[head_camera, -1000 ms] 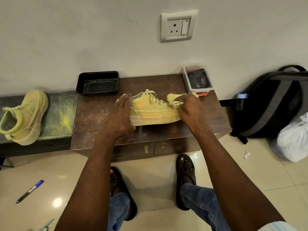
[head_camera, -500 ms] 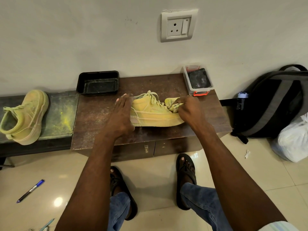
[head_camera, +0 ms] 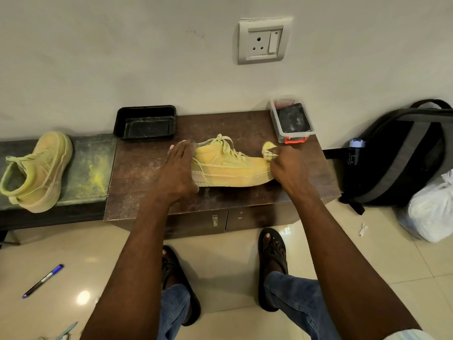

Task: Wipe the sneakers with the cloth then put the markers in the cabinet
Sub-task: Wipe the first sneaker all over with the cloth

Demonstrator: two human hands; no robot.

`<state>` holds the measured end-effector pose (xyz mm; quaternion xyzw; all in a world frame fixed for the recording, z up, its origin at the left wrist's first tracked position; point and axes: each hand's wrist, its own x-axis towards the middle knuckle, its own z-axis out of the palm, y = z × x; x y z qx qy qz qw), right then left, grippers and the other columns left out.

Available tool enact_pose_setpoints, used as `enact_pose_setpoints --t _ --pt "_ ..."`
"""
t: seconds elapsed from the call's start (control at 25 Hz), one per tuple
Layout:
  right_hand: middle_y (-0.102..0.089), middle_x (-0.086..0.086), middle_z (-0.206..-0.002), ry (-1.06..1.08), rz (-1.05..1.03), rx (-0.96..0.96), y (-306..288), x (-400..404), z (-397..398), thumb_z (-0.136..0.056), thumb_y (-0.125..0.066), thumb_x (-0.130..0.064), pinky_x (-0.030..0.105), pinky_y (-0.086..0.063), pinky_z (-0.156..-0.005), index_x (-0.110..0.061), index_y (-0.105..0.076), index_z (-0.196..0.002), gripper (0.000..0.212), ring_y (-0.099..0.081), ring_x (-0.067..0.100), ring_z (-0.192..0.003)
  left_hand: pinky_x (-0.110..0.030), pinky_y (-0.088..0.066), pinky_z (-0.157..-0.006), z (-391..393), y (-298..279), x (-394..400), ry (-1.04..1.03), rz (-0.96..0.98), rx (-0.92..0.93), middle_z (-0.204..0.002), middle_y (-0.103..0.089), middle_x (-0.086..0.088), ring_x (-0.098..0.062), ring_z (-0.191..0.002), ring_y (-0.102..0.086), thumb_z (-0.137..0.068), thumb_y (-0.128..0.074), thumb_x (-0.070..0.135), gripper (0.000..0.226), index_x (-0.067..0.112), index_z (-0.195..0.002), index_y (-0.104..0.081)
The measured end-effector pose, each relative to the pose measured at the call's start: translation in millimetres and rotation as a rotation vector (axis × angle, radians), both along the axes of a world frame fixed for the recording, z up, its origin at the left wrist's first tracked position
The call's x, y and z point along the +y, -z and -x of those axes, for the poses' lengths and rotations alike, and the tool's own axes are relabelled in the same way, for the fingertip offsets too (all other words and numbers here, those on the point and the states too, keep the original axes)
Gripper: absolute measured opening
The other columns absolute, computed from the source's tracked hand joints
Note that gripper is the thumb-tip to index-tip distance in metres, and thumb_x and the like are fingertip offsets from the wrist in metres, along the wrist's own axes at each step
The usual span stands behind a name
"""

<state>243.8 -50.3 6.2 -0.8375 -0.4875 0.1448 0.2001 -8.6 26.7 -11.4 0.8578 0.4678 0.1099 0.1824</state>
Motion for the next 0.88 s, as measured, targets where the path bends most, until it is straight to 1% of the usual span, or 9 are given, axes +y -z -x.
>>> enact_pose_setpoints --t 0.12,0.2,0.28,0.32,0.52,0.64,0.76,0.84,0.88 --pt "-0.067 0.013 -0.113 -0.013 -0.106 -0.014 -5.4 -1.4 16.6 -0.084 -0.051 -0.003 0.032 -0.046 -0.087 -0.007 -0.065 -0.117 0.036 -0.06 0.029 -0.104 -0.037 -0.005 -0.121 -2.2 -0.2 0.0 -0.031 0.007 0.023 -0.154 -0.022 -0.006 -0.021 -0.145 -0.012 -0.059 -0.081 0.016 0.107 0.012 -0.147 -0.021" --pt "-0.063 0.007 -0.126 -0.191 -0.186 -0.008 -9.4 0.1 45.5 -0.078 -0.049 0.004 0.034 -0.04 -0.102 -0.011 -0.063 -0.122 0.048 -0.054 0.023 -0.119 -0.041 -0.014 -0.12 -3.7 -2.6 -0.2 -0.079 0.036 0.019 -0.153 -0.022 -0.006 -0.023 -0.143 -0.014 -0.059 -0.081 0.018 0.108 0.012 -0.148 -0.021" --pt "-0.059 0.006 -0.131 -0.38 -0.244 -0.078 -5.3 -0.3 63.3 -0.073 -0.05 0.006 0.036 -0.036 -0.108 -0.01 -0.06 -0.125 0.056 -0.048 0.022 -0.127 -0.043 -0.022 -0.117 -4.9 -3.8 0.9 -0.103 0.058 -0.001 -0.152 -0.025 -0.007 -0.024 -0.141 -0.018 -0.057 -0.081 0.018 0.107 0.012 -0.147 -0.024" --pt "-0.057 0.006 -0.134 -0.371 -0.26 -0.096 -1.6 1.9 59.8 -0.072 -0.05 0.007 0.037 -0.036 -0.109 -0.01 -0.059 -0.127 0.058 -0.047 0.022 -0.128 -0.044 -0.025 -0.116 -4.8 -4.3 2.1 -0.108 0.07 -0.013 -0.151 -0.026 -0.006 -0.024 -0.14 -0.02 -0.056 -0.082 0.019 0.107 0.013 -0.146 -0.025" --pt "-0.04 0.01 -0.149 0.0 -0.156 -0.013 12.9 5.9 25.6 -0.079 -0.049 0.009 0.038 -0.031 -0.114 -0.007 -0.042 -0.141 0.065 -0.031 0.025 -0.14 -0.044 -0.031 -0.112 -3.2 -1.5 5.1 -0.125 0.147 -0.006 -0.15 -0.026 -0.004 -0.025 -0.139 -0.021 -0.055 -0.083 0.023 0.107 0.016 -0.145 -0.025" --pt "-0.045 0.012 -0.145 -0.192 -0.207 -0.065 8.6 0.0 65.4 -0.073 -0.048 0.007 0.044 -0.026 -0.116 -0.006 -0.048 -0.136 0.064 -0.03 0.029 -0.14 -0.044 -0.033 -0.11 -2.4 -0.5 3.2 -0.139 0.15 -0.007 -0.15 -0.026 -0.003 -0.024 -0.139 -0.022 -0.055 -0.083 0.024 0.108 0.017 -0.145 -0.024" --pt "-0.046 0.01 -0.144 -0.537 -0.23 -0.103 5.1 -4.4 92.6 -0.066 -0.041 0.0 0.035 -0.018 -0.117 -0.006 -0.05 -0.135 0.07 -0.033 0.026 -0.14 -0.037 -0.033 -0.109 -3.0 -3.2 3.1 -0.122 0.146 -0.049 -0.148 -0.028 -0.003 -0.023 -0.137 -0.024 -0.055 -0.082 0.022 0.106 0.016 -0.144 -0.026" --pt "-0.049 0.008 -0.142 -0.516 -0.245 -0.119 7.7 1.2 73.2 -0.066 -0.043 0.004 0.033 -0.024 -0.115 -0.008 -0.053 -0.134 0.069 -0.035 0.024 -0.139 -0.034 -0.03 -0.107 -3.1 -5.9 3.0 -0.139 0.183 -0.062 -0.151 -0.026 -0.001 -0.02 -0.139 -0.021 -0.057 -0.082 0.022 0.107 0.017 -0.146 -0.024" --pt "-0.048 0.008 -0.142 -0.393 -0.242 -0.115 9.3 2.3 59.9 -0.068 -0.046 0.007 0.035 -0.028 -0.115 -0.008 -0.052 -0.134 0.068 -0.034 0.024 -0.139 -0.034 -0.029 -0.108 -3.6 -6.7 2.7 -0.148 0.2 -0.058 -0.152 -0.024 -0.001 -0.019 -0.139 -0.02 -0.058 -0.082 0.022 0.108 0.017 -0.148 -0.022"
